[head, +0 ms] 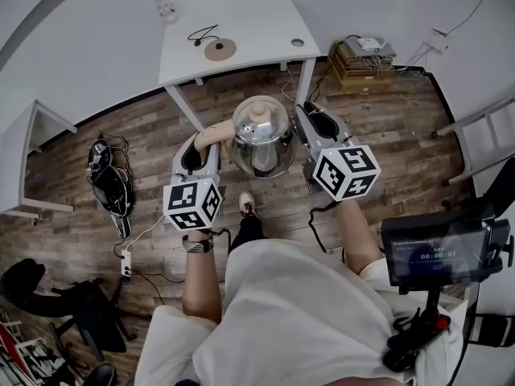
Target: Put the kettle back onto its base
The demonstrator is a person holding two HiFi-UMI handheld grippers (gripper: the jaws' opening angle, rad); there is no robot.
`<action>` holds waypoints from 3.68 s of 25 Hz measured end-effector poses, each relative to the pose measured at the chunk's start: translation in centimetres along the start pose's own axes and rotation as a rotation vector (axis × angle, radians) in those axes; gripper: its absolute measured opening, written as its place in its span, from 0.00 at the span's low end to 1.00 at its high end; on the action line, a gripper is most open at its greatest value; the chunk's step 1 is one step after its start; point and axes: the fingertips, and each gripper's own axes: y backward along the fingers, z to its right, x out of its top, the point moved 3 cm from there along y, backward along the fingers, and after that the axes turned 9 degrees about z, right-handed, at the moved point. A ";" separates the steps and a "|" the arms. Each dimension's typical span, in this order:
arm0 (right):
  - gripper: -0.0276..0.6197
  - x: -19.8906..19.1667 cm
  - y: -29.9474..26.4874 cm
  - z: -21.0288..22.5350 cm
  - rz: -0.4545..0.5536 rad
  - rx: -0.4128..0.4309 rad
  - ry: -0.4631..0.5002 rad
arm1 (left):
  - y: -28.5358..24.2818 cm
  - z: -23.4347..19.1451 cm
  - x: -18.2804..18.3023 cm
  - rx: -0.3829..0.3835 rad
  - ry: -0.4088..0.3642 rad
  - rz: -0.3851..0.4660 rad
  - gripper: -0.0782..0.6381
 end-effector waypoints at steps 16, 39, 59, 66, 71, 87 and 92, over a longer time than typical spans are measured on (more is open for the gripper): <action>0.16 -1.2 -10.2 2.0 -0.012 -0.026 -0.028 | -8.7 -6.6 0.4 -0.022 -0.005 -0.017 0.29; 0.15 -4.6 -27.0 0.1 -0.039 -0.042 -0.083 | -18.6 -20.9 1.6 -0.026 -0.012 -0.033 0.29; 0.14 -7.4 -38.7 3.6 -0.082 -0.058 -0.091 | -27.5 -27.3 -0.4 0.009 0.010 -0.085 0.29; 0.14 -7.3 -39.6 3.3 -0.066 -0.037 -0.081 | -27.6 -27.9 -0.2 0.030 0.004 -0.072 0.29; 0.14 -8.5 -44.8 6.4 -0.093 -0.033 -0.085 | -33.0 -30.0 -1.4 0.042 0.015 -0.081 0.29; 0.14 -11.0 -53.0 12.8 -0.157 -0.034 -0.084 | -42.6 -32.3 -4.4 0.068 0.048 -0.102 0.29; 0.14 -11.9 -54.7 14.1 -0.179 -0.023 -0.092 | -44.4 -32.9 -5.3 0.084 0.054 -0.110 0.29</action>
